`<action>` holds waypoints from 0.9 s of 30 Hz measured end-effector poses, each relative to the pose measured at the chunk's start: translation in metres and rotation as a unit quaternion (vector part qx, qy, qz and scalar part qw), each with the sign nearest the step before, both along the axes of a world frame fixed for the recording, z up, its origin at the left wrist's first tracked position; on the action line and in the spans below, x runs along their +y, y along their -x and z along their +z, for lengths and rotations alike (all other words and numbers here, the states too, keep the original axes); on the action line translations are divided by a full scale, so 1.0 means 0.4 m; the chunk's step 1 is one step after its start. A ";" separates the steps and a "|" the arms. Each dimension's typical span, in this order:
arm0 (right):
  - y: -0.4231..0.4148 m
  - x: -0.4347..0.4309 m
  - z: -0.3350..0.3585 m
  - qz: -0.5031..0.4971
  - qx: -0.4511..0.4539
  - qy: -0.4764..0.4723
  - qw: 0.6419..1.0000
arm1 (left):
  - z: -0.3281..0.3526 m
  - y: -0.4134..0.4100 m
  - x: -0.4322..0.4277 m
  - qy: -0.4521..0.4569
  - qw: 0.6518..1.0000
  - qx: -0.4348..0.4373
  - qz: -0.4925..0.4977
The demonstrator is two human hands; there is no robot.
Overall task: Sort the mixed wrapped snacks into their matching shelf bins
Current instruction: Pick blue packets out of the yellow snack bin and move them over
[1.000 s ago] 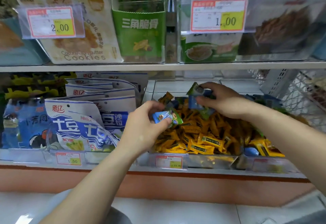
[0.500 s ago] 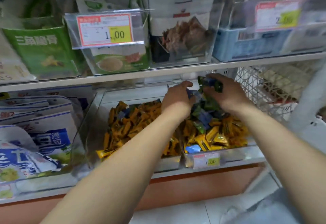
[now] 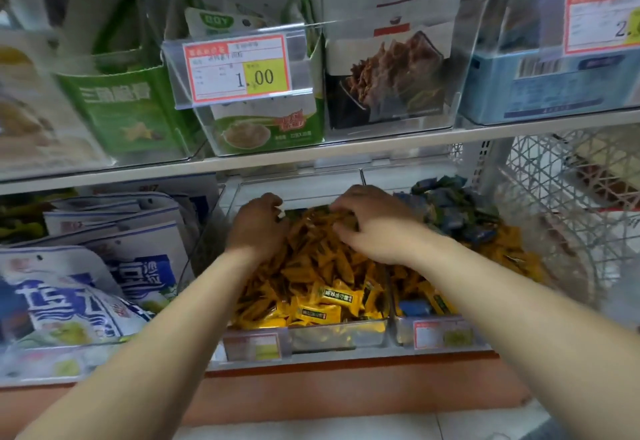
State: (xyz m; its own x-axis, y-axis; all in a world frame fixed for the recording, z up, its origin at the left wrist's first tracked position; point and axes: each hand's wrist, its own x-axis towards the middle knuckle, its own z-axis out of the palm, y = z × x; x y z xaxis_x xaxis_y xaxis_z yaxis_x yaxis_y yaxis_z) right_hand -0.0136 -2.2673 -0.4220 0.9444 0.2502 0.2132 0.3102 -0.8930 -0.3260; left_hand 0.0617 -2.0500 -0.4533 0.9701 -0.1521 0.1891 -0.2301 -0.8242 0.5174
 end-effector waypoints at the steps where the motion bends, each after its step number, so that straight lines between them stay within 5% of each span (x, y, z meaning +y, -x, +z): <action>1: -0.008 0.018 -0.009 0.010 0.015 0.015 1.000 | -0.007 -0.030 0.013 -0.023 1.000 0.018 0.001; 8: -0.038 0.031 -0.054 0.021 0.058 0.099 0.993 | -0.068 -0.106 0.022 -0.125 0.983 0.134 -0.025; 13: -0.039 0.029 -0.058 0.030 0.050 0.075 0.995 | -0.053 -0.105 0.038 -0.079 0.973 0.200 -0.088; 18: -0.036 0.024 -0.057 0.040 0.043 0.059 0.997 | -0.050 -0.114 0.037 -0.047 0.986 0.130 -0.091; 23: -0.034 0.018 -0.059 0.043 0.037 0.035 0.998 | -0.015 -0.078 0.040 0.127 0.991 0.024 -0.025; 27: -0.032 0.021 -0.055 0.022 0.025 -0.080 0.996 | 0.049 -0.019 0.035 0.244 0.969 -0.036 0.024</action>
